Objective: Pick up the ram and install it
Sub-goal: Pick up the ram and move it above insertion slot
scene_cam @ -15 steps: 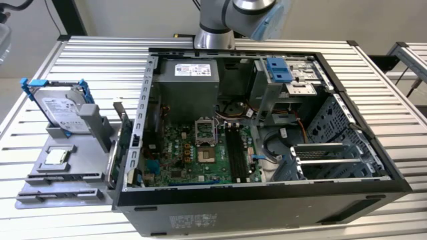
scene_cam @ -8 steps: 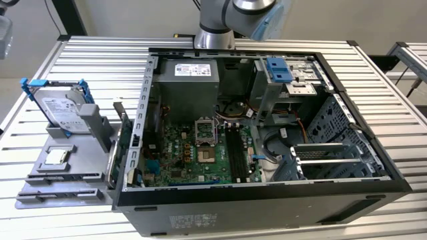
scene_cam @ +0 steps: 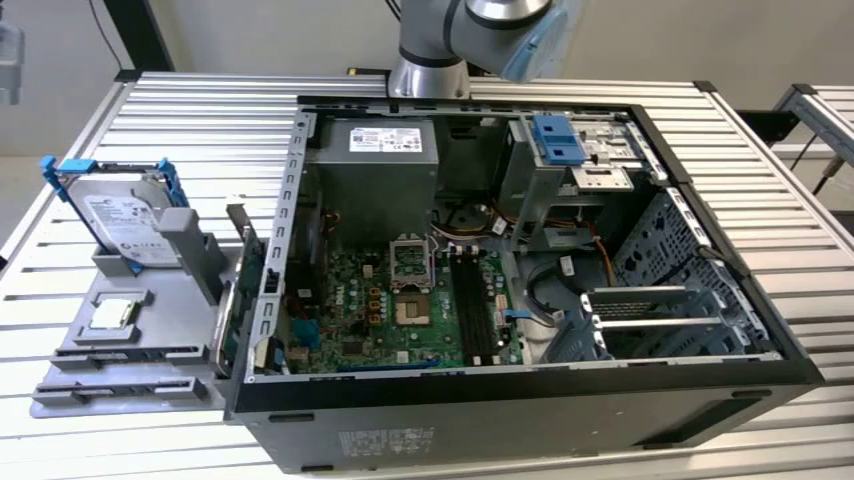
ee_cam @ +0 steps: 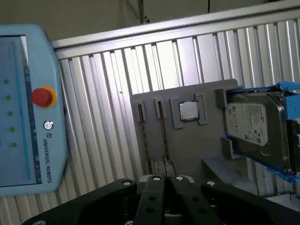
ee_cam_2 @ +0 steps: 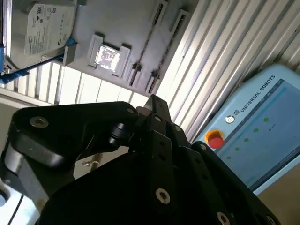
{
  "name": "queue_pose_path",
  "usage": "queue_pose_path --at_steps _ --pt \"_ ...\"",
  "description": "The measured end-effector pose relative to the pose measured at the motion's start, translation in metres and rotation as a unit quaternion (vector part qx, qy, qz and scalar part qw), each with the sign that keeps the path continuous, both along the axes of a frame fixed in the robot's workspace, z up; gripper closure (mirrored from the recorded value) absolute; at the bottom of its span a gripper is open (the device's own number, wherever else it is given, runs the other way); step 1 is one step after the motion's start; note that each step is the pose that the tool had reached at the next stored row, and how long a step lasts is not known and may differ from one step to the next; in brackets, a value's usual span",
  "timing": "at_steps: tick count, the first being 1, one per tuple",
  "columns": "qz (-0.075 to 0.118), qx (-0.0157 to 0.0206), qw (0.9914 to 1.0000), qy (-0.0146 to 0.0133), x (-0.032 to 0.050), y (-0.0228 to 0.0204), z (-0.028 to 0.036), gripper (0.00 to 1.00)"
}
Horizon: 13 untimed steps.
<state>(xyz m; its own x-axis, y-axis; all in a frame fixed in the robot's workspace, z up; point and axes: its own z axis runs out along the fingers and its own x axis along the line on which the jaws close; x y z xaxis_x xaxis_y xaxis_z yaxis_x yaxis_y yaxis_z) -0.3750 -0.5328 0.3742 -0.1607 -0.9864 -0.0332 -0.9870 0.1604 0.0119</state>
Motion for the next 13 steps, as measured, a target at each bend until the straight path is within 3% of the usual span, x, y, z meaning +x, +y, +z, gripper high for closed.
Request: queue_pose_path --at_steps 3,7,10,13 --pt "0.028 0.0000 0.99961 0.0000 0.0000 0.0000 -0.0005 1.00" --pt "0.063 -0.0001 0.99800 0.0001 0.0000 0.0000 -0.0013 1.00" --pt "0.091 -0.0001 0.99586 0.0001 0.0001 0.0000 -0.0021 1.00" --pt "0.118 -0.0001 0.99302 0.0000 0.0000 0.0000 -0.0031 1.00"
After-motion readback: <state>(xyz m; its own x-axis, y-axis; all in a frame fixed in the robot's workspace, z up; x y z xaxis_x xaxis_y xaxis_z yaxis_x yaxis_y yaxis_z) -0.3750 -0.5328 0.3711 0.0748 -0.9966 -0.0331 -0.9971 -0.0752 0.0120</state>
